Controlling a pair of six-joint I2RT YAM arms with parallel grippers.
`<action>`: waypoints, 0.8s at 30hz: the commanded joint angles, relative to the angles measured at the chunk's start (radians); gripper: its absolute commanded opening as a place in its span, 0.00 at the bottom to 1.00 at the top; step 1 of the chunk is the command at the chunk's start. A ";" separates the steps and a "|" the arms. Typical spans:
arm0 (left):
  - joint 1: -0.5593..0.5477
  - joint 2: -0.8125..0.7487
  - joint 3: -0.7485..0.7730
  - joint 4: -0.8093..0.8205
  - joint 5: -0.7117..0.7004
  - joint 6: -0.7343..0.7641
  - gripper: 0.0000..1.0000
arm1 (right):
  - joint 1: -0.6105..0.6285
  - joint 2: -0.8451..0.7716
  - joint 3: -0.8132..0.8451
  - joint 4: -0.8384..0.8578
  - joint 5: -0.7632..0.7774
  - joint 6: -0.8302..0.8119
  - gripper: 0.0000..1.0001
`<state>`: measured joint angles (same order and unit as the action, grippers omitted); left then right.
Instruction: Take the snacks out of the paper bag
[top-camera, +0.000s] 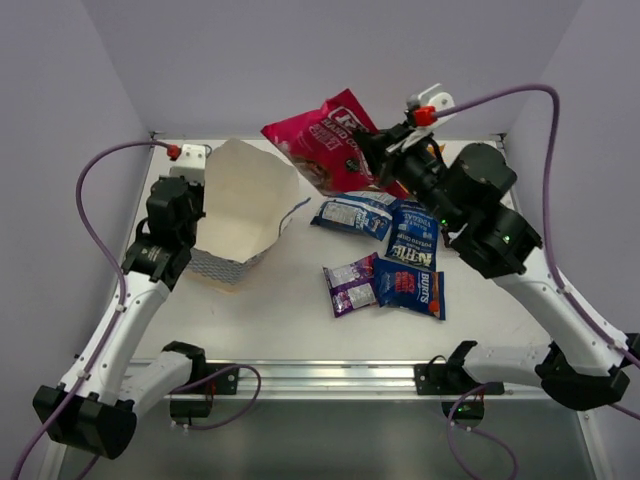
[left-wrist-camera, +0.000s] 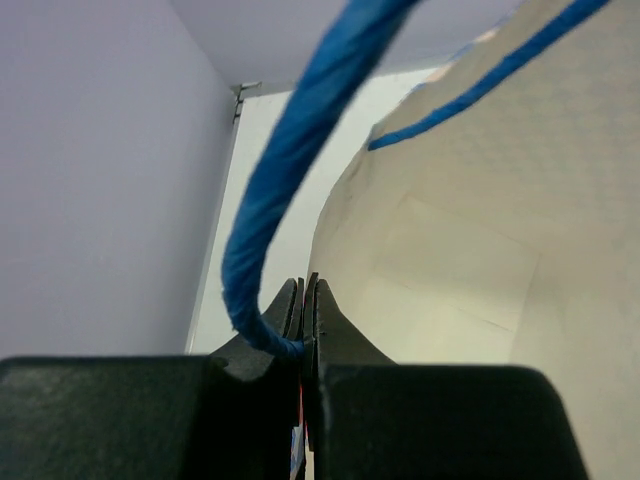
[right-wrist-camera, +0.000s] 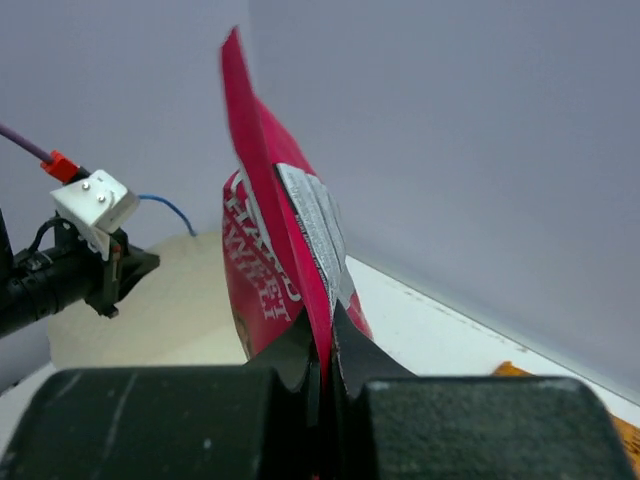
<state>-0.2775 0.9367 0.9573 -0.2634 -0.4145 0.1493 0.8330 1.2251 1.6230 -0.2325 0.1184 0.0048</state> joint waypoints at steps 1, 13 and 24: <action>0.072 0.063 0.058 0.010 -0.027 -0.109 0.00 | -0.012 -0.091 -0.067 -0.014 0.171 -0.039 0.00; 0.216 0.278 0.196 0.050 0.063 -0.309 0.00 | 0.049 -0.040 -0.385 -0.033 -0.389 0.280 0.00; 0.342 0.405 0.265 0.081 0.123 -0.390 0.00 | 0.020 0.376 -0.353 0.165 -0.537 0.500 0.00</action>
<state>0.0341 1.3209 1.1656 -0.2481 -0.3096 -0.1856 0.8963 1.5414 1.2007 -0.1837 -0.3935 0.4164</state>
